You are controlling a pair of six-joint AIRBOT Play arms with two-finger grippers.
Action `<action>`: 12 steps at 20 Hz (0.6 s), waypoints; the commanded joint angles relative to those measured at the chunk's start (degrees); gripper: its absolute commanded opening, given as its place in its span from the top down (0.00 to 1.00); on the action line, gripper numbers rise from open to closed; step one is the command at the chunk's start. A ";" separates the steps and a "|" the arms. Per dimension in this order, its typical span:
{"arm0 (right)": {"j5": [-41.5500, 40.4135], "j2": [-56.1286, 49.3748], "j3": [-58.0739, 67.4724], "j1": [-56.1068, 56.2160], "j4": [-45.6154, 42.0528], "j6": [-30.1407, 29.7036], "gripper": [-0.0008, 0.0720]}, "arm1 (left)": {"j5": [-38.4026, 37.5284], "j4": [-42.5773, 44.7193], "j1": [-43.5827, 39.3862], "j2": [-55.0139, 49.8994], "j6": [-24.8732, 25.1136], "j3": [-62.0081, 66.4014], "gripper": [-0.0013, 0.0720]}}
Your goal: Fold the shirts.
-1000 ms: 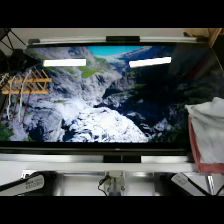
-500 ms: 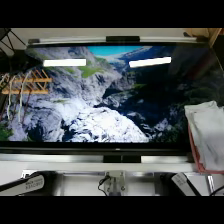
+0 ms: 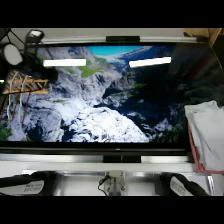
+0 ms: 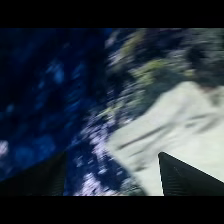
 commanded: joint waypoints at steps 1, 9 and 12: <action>9.27 -7.96 1.46 17.33 1.44 2.86 0.08 | -5.11 4.74 -6.03 -2.67 -5.29 0.24 0.00; 13.57 -13.55 1.46 20.11 13.57 1.77 0.08 | 2.40 -3.45 -3.91 -1.38 -10.03 -11.39 0.00; 13.57 -13.55 1.46 20.09 13.55 1.77 0.08 | 3.61 -4.74 -3.91 -1.29 -9.94 -11.34 0.00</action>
